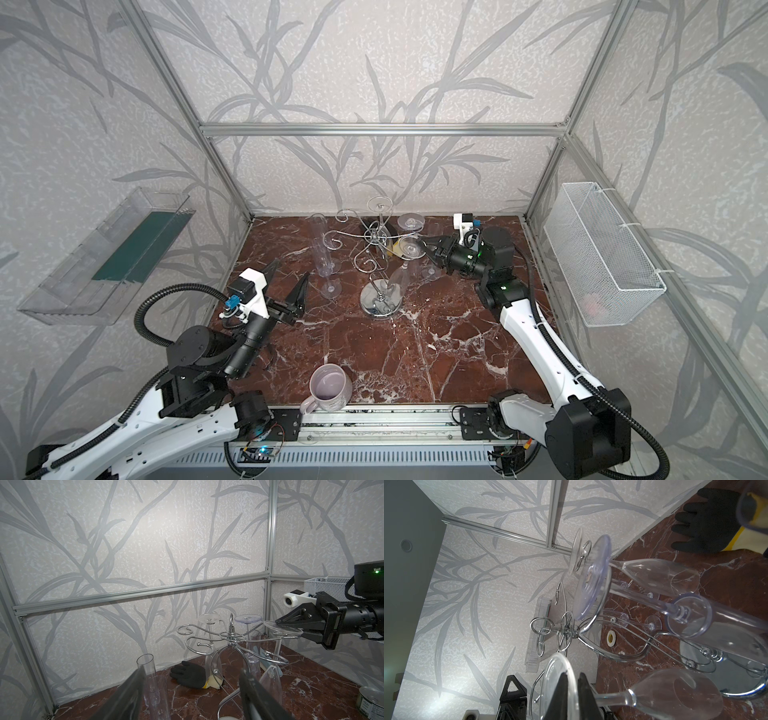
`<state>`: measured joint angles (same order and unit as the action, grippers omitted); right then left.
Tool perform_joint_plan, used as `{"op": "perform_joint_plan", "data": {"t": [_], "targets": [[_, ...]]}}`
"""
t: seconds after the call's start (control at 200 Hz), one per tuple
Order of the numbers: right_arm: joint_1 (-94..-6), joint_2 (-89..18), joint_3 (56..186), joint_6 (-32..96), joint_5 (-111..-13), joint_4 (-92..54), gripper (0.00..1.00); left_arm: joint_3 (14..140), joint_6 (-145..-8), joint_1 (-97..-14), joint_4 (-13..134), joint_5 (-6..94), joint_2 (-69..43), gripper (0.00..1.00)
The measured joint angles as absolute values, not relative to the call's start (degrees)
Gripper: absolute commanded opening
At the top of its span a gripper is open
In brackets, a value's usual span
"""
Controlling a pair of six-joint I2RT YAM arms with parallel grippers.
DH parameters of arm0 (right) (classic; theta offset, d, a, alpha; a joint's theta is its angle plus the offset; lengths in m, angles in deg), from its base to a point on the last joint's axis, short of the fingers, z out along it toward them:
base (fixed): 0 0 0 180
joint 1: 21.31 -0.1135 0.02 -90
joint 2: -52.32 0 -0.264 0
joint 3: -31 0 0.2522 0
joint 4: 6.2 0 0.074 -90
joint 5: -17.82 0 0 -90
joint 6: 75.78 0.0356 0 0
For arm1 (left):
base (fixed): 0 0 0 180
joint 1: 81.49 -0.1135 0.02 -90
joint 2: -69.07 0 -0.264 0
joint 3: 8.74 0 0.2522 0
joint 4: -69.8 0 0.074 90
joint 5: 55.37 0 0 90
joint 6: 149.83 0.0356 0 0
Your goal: Take the wine glass off the wine glass rack
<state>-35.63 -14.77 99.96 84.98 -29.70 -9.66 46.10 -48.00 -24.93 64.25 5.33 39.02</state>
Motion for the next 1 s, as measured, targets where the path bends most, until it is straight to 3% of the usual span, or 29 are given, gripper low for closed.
{"op": "perform_joint_plan", "data": {"t": [0.155,0.999], "targets": [[-35.68,-14.24,99.85,86.12,-29.73,-8.96,0.0,46.1,-48.06,-24.93,63.85,5.3,39.42,0.73],[-35.68,-9.37,98.37,95.73,-32.24,-9.05,0.0,46.1,-49.18,-24.93,62.3,5.3,40.62,0.72]]}}
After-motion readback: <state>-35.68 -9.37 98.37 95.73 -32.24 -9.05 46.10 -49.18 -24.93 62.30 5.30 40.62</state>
